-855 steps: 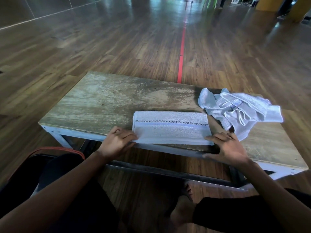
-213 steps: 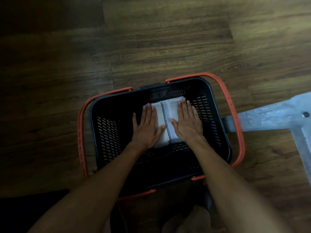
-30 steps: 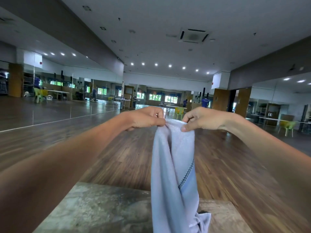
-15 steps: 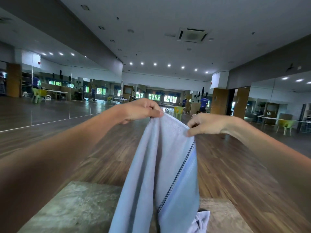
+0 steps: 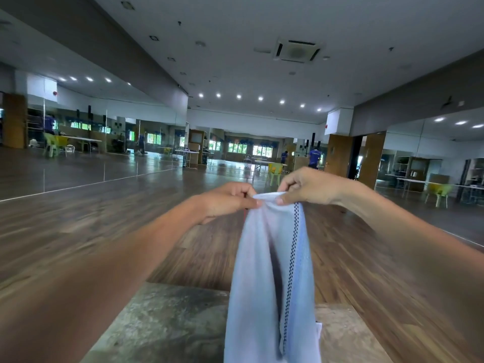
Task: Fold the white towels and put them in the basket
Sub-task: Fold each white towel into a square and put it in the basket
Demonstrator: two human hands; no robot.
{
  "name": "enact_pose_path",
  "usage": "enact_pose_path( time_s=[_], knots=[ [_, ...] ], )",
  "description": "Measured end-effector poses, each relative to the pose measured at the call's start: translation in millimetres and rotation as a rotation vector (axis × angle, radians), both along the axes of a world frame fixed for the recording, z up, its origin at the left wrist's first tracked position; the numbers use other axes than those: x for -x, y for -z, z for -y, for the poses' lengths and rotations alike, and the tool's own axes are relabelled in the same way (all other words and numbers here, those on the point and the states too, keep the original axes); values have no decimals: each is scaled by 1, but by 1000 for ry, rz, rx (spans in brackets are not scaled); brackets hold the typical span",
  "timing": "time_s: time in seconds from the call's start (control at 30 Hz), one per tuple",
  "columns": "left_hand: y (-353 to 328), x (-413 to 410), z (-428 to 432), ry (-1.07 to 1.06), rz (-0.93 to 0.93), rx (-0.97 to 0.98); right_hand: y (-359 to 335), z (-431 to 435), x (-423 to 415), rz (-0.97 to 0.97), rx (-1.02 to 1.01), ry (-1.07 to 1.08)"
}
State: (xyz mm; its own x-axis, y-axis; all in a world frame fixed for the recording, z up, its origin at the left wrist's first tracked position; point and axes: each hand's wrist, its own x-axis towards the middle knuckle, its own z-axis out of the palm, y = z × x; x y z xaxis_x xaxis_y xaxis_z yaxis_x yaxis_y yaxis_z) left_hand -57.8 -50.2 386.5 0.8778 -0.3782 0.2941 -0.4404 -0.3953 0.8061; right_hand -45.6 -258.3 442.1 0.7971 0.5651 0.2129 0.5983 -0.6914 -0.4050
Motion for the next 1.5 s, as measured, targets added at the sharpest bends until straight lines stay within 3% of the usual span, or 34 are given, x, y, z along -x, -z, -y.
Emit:
enact_pose_path(
  time_s=[0.13, 0.23, 0.4, 0.67, 0.93, 1.07, 1.17, 1.33, 1.5],
  knots=[
    [-11, 2, -15, -82, 11, -45, 12, 27, -7, -161, 180, 50],
    [-6, -4, -13, -100, -1, -193, 12, 32, -7, -66, 80, 63],
    [10, -14, 12, 46, -31, -47, 1, 9, -5, 76, -91, 36],
    [-6, -9, 4, -65, 137, -33, 17, 29, -11, -6, -105, 69],
    [-8, -14, 17, -32, 223, -136, 18, 27, -12, -51, -383, 30],
    [-9, -19, 14, -73, 328, -60, 32, 27, -13, -157, -335, 61],
    [-11, -19, 14, -96, 310, -22, 42, 26, -14, -210, -364, 27],
    [-13, -16, 16, -17, 267, -25, 32, 16, -16, -112, -502, 4],
    [-19, -18, 6, -107, 394, -19, 51, 14, -18, -142, -329, 20]
  ],
)
